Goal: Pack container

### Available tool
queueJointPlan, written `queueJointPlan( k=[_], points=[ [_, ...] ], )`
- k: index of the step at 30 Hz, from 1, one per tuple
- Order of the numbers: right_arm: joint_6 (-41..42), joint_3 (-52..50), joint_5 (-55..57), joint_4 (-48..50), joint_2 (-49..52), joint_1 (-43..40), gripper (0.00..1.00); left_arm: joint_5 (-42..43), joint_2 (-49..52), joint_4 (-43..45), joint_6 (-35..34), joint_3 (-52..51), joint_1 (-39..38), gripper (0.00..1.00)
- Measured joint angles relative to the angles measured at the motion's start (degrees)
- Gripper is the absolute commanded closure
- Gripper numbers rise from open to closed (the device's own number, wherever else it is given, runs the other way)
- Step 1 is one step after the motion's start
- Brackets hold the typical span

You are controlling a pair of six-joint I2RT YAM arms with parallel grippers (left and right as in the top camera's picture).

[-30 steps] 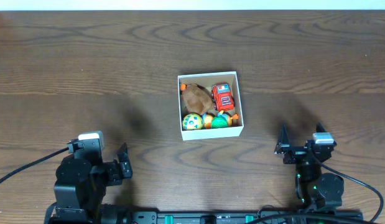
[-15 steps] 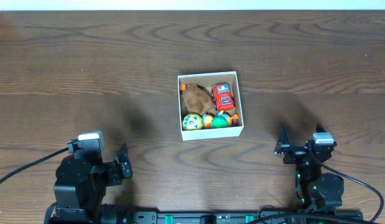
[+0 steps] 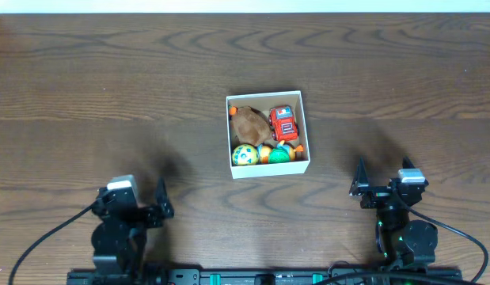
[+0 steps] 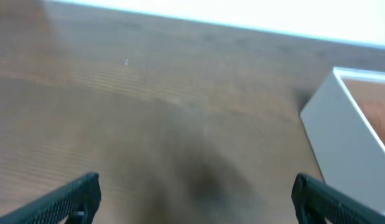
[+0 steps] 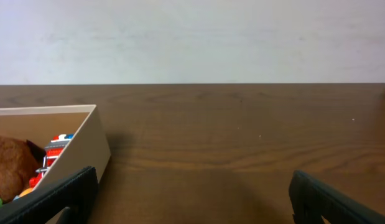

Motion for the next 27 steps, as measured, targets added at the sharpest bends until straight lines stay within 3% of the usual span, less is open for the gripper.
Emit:
queueJointPlan(
  k=[5,8,27],
  points=[
    [0.0,0.0,0.0,0.0,0.0,0.0,0.01,0.0,-1.0,19.0,0.0,-9.9,0.0,0.02],
    [0.0,0.0,0.0,0.0,0.0,0.0,0.01,0.0,-1.0,25.6,0.2,-13.3,0.0,0.02],
    [0.0,0.0,0.0,0.0,0.0,0.0,0.01,0.3,-1.0,26.6,0.2,-13.7,0.0,0.02]
  ],
)
